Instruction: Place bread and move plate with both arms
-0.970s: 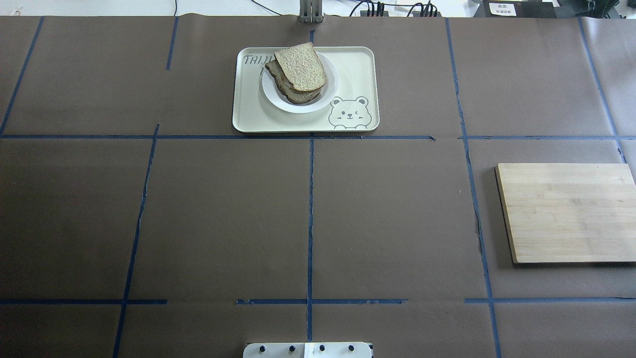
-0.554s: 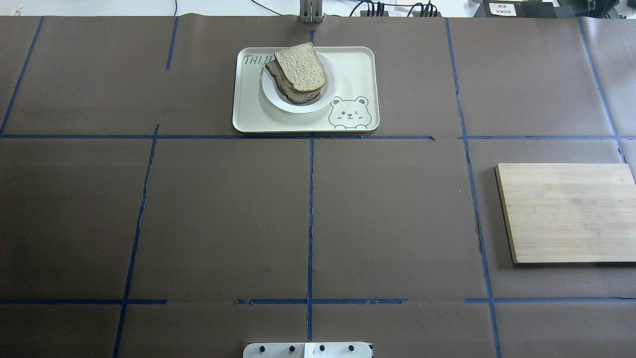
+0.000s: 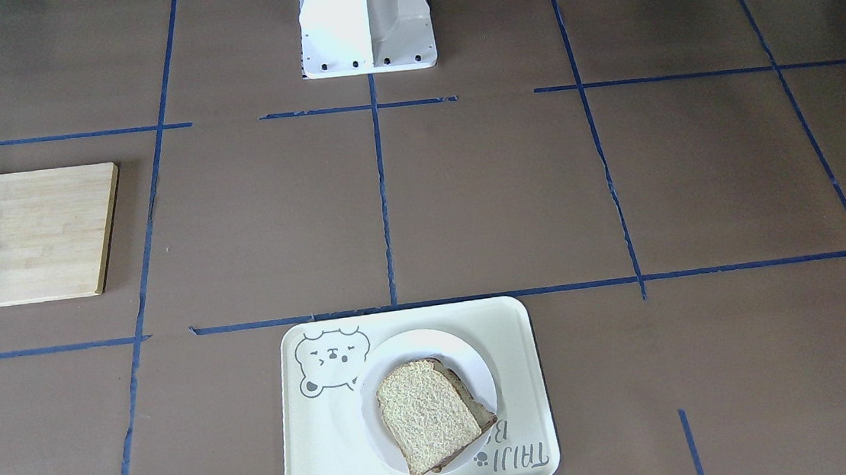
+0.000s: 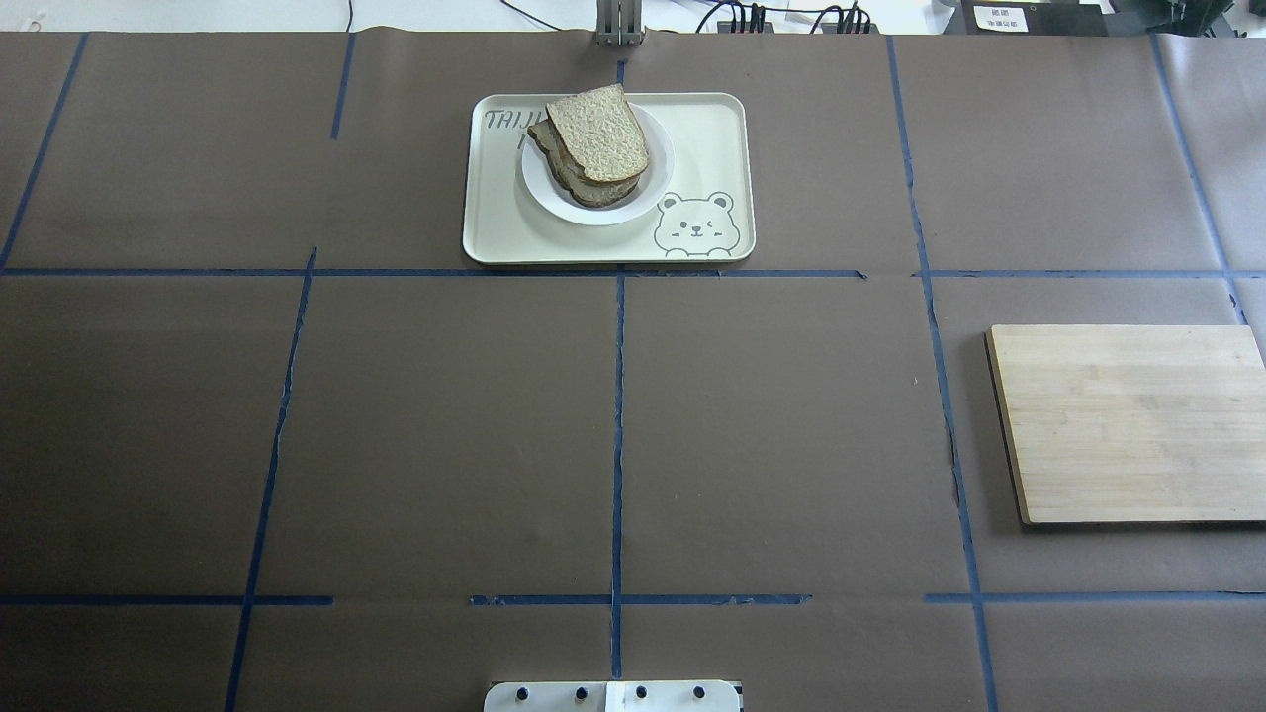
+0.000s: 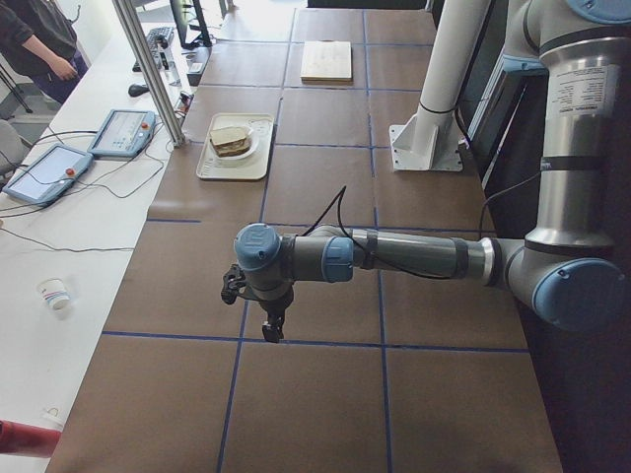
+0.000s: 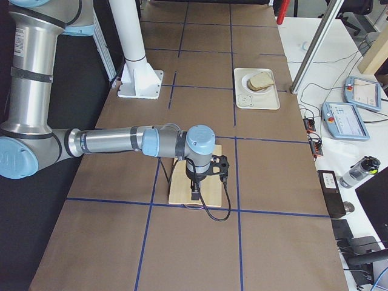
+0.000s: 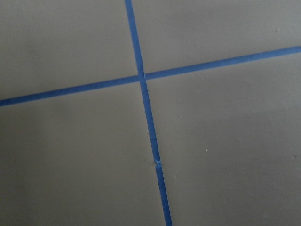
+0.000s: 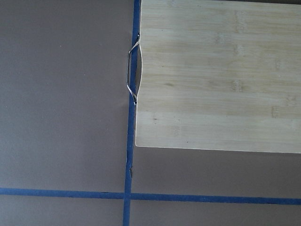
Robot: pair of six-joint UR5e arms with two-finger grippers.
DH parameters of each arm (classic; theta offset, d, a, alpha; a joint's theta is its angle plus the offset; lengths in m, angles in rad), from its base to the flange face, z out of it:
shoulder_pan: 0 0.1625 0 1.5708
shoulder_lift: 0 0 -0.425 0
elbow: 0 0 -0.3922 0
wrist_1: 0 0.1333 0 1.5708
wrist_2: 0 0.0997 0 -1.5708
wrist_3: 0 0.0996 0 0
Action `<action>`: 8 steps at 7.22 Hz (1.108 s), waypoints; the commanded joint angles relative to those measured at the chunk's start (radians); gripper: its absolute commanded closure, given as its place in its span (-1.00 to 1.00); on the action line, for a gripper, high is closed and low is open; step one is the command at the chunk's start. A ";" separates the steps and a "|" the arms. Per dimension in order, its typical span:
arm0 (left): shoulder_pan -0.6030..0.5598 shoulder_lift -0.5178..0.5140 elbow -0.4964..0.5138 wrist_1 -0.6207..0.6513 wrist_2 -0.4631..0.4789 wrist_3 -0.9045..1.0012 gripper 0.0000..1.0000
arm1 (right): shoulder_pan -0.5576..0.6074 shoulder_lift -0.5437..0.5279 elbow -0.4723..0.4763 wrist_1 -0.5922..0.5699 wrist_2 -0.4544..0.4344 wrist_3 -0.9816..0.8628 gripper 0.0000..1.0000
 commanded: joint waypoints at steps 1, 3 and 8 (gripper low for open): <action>-0.037 0.005 0.001 0.027 -0.018 0.031 -1.00 | 0.000 0.003 -0.001 0.000 0.012 0.001 -1.00; -0.051 0.004 0.008 0.027 -0.013 0.025 -1.00 | 0.000 0.003 -0.004 0.000 0.017 0.003 -1.00; -0.059 0.004 0.010 0.025 -0.008 0.027 -1.00 | 0.013 0.006 -0.038 0.001 0.016 0.001 -1.00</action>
